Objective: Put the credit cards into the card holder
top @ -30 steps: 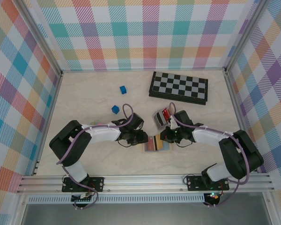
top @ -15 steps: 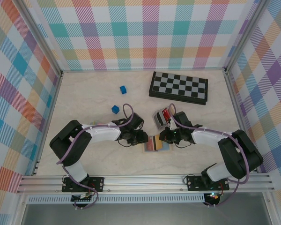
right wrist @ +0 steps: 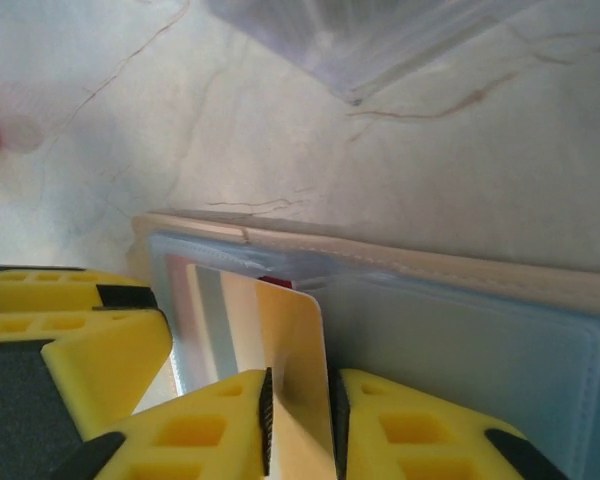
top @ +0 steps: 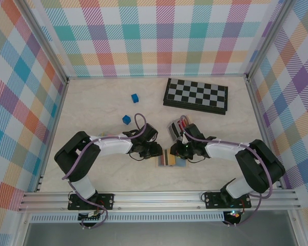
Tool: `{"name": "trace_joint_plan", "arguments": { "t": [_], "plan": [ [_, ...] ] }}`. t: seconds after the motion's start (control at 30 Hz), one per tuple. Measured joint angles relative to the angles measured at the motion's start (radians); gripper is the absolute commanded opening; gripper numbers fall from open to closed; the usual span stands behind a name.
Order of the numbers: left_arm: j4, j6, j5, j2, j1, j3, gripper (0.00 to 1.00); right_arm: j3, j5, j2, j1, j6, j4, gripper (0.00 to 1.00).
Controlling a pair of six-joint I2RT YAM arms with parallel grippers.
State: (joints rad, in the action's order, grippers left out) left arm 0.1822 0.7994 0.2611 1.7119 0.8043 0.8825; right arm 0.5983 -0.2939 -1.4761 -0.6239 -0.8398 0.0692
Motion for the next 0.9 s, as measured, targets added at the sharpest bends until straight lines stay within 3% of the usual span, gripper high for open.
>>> {"name": "trace_joint_plan", "arguments": {
  "t": [0.13,0.43,0.67,0.9],
  "plan": [
    [0.000,0.000,0.000,0.000,0.000,-0.001,0.35,0.003,0.022,0.046,-0.003,0.016,0.075,0.34],
    [0.000,0.004,0.000,0.000,0.000,-0.001,0.33,0.043,-0.026,0.005,-0.005,0.047,0.120,0.20],
    [0.000,0.004,-0.001,0.000,0.000,-0.001,0.33,0.077,-0.035,-0.037,-0.008,0.049,0.140,0.22],
    [0.000,0.008,-0.001,0.000,0.000,-0.001,0.33,0.090,0.057,0.037,-0.012,0.074,0.237,0.29]
  ]
}}
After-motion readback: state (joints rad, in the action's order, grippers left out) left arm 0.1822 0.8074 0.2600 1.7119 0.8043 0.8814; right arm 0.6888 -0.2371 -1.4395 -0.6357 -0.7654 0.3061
